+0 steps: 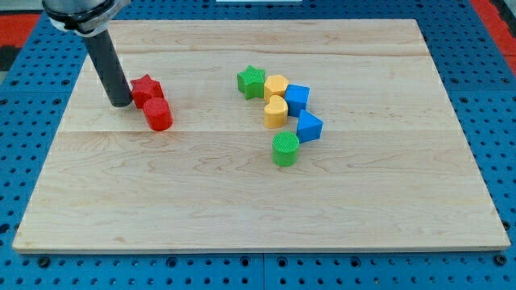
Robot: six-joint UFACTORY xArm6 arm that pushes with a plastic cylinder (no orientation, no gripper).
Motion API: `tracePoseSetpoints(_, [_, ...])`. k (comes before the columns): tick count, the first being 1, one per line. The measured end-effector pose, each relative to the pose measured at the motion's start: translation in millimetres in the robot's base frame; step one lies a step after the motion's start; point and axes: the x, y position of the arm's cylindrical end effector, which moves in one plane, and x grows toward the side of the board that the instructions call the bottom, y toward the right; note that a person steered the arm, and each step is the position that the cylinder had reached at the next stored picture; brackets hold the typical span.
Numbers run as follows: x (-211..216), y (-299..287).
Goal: Push the red star closer to the green star
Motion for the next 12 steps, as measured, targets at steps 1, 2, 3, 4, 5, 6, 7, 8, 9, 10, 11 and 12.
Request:
tracePoseSetpoints(1, [45,20])
tracePoseSetpoints(2, [64,33])
tracePoseSetpoints(3, [37,11])
tracePoseSetpoints(4, [-15,-24])
tracePoseSetpoints(5, [-18,-22])
tracePoseSetpoints(6, [-38,25])
tracePoseSetpoints(7, [-39,31])
tracePoseSetpoints(8, [-39,31])
tracePoseSetpoints(9, [1,38])
tracePoseSetpoints(10, [4,38])
tracePoseSetpoints(11, [4,38])
tracePoseSetpoints(12, [10,38])
